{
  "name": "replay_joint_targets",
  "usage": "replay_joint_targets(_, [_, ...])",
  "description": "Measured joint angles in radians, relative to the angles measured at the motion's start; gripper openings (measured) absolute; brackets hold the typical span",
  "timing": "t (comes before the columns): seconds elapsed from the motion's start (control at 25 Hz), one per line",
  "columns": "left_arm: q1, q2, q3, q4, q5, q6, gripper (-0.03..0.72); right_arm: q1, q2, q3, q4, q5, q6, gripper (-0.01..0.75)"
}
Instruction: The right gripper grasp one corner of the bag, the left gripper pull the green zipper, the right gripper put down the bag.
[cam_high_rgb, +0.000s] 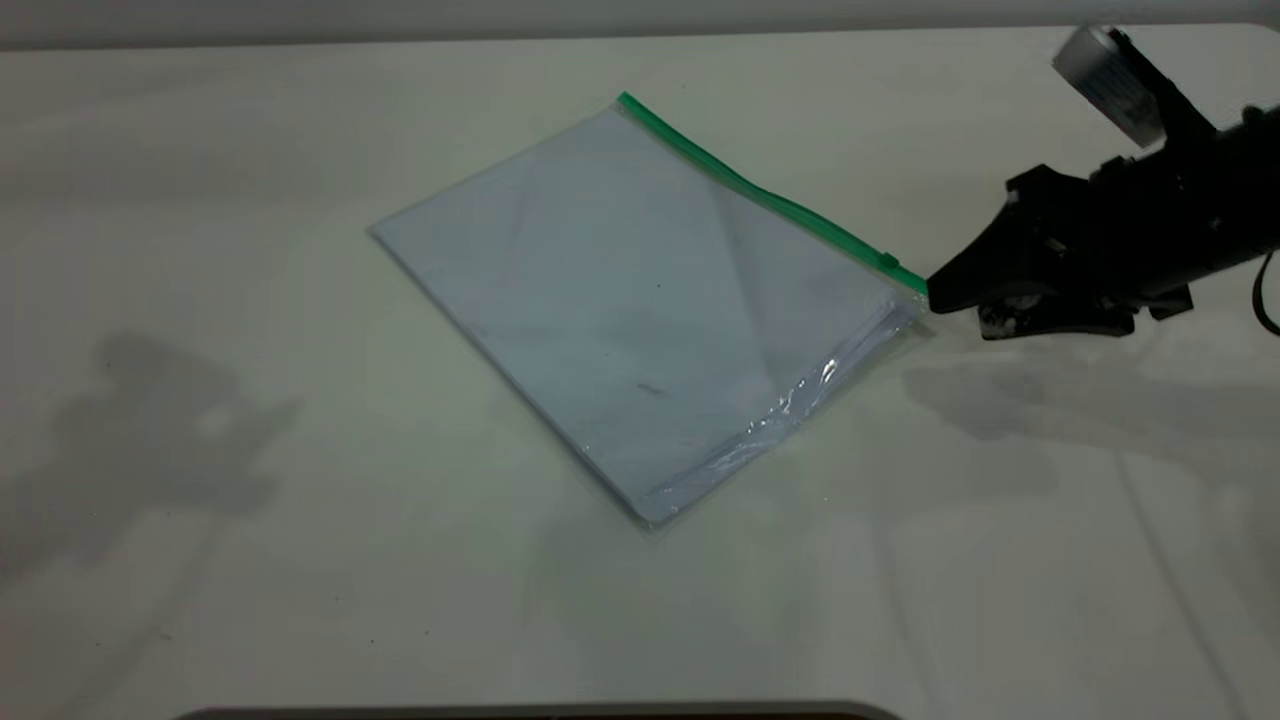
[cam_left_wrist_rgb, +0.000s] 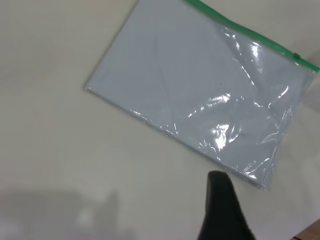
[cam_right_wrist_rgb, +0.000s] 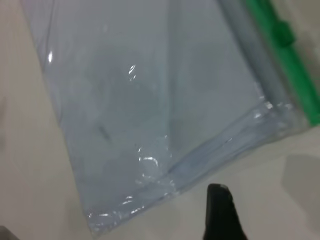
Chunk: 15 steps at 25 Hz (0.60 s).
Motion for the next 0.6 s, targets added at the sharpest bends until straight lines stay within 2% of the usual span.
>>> replay_joint_targets(0.12, [0.0,0.001,0.0,0.0,-0.003,0.0,0.536,-0.044,0.076,-0.048,0.002,0.1,-0.018,0.522])
replay_joint_targets(0.24, [0.001,0.007,0.0,0.0,-0.005,0.002,0.536,-0.055,0.141,-0.106,0.004,0.152,-0.029,0.522])
replay_joint_targets(0.6, [0.001,0.032,-0.001,-0.003,-0.01,0.003,0.537,-0.049,0.263,-0.237,0.027,0.19,-0.034,0.524])
